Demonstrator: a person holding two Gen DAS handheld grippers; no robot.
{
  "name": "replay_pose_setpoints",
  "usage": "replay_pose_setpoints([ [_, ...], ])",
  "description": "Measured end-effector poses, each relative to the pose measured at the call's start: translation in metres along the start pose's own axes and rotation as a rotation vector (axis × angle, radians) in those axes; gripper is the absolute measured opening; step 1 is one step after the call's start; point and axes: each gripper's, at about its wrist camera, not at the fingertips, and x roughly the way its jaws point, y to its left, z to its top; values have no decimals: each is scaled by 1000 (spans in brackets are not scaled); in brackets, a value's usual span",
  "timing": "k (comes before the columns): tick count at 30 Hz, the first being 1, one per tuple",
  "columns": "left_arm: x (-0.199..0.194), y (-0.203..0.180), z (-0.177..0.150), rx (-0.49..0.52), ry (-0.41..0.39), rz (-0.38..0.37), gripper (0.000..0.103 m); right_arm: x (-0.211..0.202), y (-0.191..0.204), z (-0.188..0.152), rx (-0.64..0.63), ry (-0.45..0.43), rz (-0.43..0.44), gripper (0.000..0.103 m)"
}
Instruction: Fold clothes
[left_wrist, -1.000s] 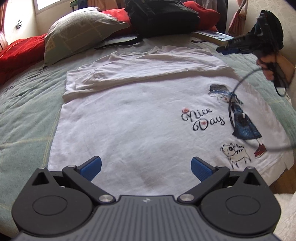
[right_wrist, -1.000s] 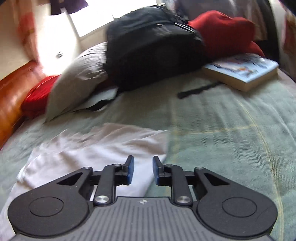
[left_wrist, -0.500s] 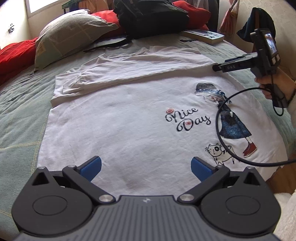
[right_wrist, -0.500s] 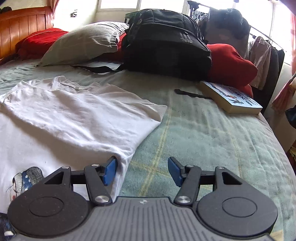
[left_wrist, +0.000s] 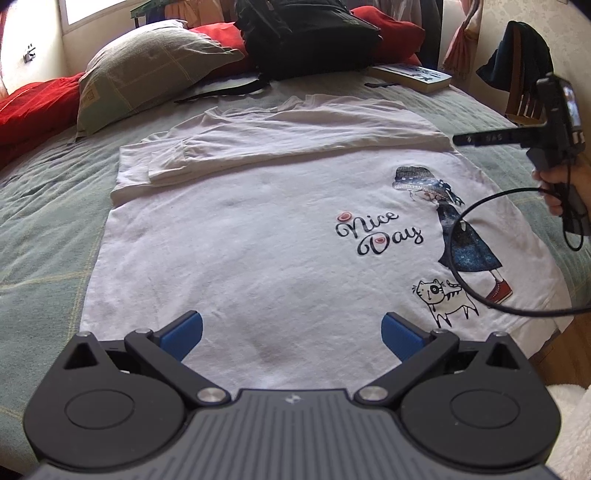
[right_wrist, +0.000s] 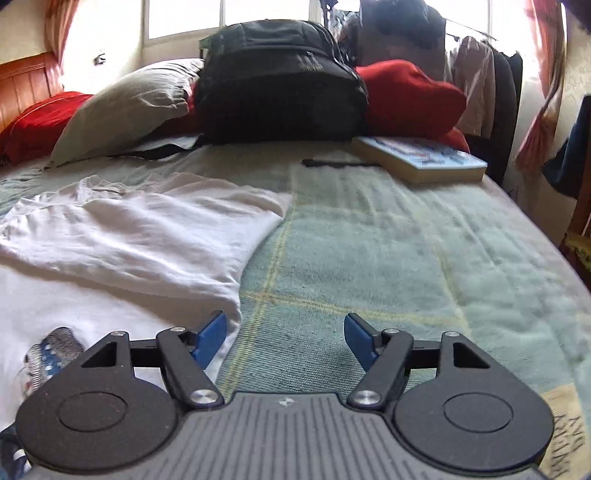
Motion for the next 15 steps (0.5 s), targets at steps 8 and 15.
replay_pose_setpoints([
  [8, -3, 11, 2, -22, -8, 24, 102, 30, 30, 35, -65, -18, 150, 30],
  [15, -4, 30, 4, -70, -3, 62, 102, 38, 14, 24, 7, 61, 117, 33],
])
